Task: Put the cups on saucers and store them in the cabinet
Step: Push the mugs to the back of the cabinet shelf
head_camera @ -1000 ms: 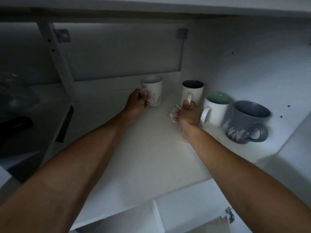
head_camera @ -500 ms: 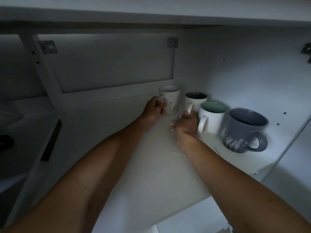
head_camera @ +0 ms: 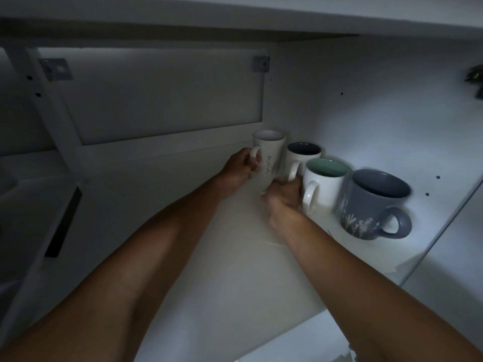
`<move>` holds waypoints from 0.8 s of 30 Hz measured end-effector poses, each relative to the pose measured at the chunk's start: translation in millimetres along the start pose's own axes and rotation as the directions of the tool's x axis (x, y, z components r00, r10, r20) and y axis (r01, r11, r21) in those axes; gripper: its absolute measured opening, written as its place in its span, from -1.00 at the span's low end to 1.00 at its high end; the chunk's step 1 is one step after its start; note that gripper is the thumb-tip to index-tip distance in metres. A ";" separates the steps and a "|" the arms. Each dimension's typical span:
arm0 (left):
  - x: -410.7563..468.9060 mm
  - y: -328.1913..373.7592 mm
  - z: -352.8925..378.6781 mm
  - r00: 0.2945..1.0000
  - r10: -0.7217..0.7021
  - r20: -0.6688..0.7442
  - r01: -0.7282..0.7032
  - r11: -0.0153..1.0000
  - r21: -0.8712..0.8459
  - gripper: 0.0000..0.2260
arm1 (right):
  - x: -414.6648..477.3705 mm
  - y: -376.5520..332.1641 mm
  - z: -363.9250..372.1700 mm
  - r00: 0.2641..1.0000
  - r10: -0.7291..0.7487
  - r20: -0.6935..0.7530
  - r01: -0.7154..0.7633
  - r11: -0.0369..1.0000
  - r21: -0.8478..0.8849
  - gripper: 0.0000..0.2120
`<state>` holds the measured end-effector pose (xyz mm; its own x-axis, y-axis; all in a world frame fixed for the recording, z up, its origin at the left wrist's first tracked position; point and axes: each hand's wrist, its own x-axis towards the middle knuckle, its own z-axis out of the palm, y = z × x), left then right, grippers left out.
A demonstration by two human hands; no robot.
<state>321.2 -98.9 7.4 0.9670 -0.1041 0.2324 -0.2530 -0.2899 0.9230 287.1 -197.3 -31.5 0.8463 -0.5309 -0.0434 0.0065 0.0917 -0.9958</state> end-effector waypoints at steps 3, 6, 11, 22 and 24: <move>-9.1 -5.2 -10.6 0.999 -0.036 -0.030 0.037 0.998 0.049 -0.66 | -4.8 -6.0 -1.8 0.999 0.045 0.021 -0.045 0.999 0.015 -0.27; -22.0 -5.7 -21.5 0.997 -0.040 -0.063 0.054 0.971 0.235 -0.64 | -12.9 -12.3 -4.8 0.996 0.085 0.026 -0.086 0.995 0.052 -0.24; -55.5 9.0 -35.2 0.999 -0.020 -0.024 0.030 0.836 0.548 -0.47 | -43.3 -32.7 -23.9 0.990 0.108 0.093 -0.105 0.994 -0.035 -0.21; -220.8 53.8 -56.9 0.989 -0.145 0.018 0.064 0.543 0.837 -0.30 | -173.8 -64.1 -129.6 0.875 0.010 0.484 0.281 0.803 -0.525 -0.28; -253.3 64.8 -59.1 0.990 -0.131 0.048 0.029 0.530 0.848 -0.27 | -199.4 -70.7 -156.5 0.863 -0.016 0.505 0.380 0.679 -0.628 -0.25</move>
<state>61.6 -35.1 26.4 0.9894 -0.1108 0.0943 -0.1304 -0.9630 0.2359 34.5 -229.8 34.9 0.9992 -0.0340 0.0192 -0.0085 -0.6683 -0.7438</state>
